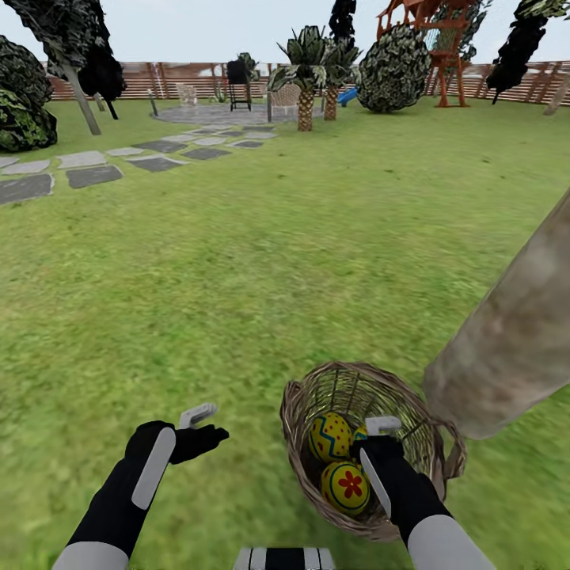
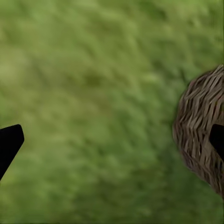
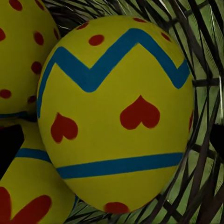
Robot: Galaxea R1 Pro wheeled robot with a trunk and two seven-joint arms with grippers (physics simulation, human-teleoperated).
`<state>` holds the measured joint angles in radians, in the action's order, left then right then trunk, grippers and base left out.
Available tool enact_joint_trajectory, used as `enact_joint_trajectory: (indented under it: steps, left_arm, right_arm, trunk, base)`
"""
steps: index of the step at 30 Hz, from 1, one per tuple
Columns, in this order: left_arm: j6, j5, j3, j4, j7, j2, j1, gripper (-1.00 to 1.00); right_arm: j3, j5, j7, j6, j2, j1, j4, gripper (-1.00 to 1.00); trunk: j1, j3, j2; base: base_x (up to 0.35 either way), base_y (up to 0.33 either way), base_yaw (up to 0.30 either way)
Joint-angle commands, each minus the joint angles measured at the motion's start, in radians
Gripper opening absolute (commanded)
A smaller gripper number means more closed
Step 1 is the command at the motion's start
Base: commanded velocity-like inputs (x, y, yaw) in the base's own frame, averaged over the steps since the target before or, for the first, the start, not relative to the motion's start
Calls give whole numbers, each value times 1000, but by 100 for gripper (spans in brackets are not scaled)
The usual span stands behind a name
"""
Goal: Take the three Easter eggs out of the wicker basket on the lawn in the garden, then place them on the lawn next to a single tree (choose any tree) so that all three eggs are next to the same tree and none are left in the basket.
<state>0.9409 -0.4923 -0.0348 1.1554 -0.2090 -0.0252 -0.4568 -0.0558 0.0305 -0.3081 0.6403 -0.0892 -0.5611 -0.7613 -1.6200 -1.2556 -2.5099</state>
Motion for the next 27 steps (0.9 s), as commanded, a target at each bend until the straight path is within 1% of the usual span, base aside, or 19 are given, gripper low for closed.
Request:
enact_joint_trajectory:
  steps: [1,4,9,19,20,21,23,25,27]
  left_arm:
    - [4,-11,-2,1,-9,-1,-1,100]
    - [4,-11,-2,1,-9,0,-1,100]
    - [3,-11,-2,1,-9,0,-1,100]
    - [3,-11,-2,1,-9,0,-1,100]
    - [3,-11,-2,1,-9,-1,-1,100]
    - [3,-11,-2,1,-9,-1,-1,100]
    - [3,-10,-2,1,-9,-1,-1,100]
    - [3,-11,-2,1,-9,-1,-1,100]
    - [3,-11,-2,1,-9,-1,-1,100]
  right_arm:
    - [-2,3,-3,7,0,0,-1,100]
    - [-2,3,-5,7,0,0,-1,100]
    - [-2,1,-3,7,0,0,-1,100]
    - [-2,0,-3,6,0,0,-1,100]
    - [-2,0,-3,6,0,0,-1,100]
    - [-2,0,-3,6,0,0,-1,-100]
    - [-1,0,-3,5,0,0,-1,-100]
    - [-1,0,-3,5,0,0,-1,-100]
    - [-1,0,-3,5,0,0,-1,-100]
  trunk:
    - [0,-5,-1]
    - [-2,-16,-1]
    - [-2,-16,-1]
    - [-6,-55,-4]
    - [-6,-55,-4]
    - [-6,-55,-4]
    - [-6,-55,-4]
    - [-7,-63,-4]
    - [-7,-63,-4]
  base:
    - [0,0,0]
    - [0,0,0]
    - [0,0,0]
    - [0,0,0]
    - [0,0,0]
    - [0,0,0]
    - [0,0,0]
    - [0,0,0]
    - [0,0,0]
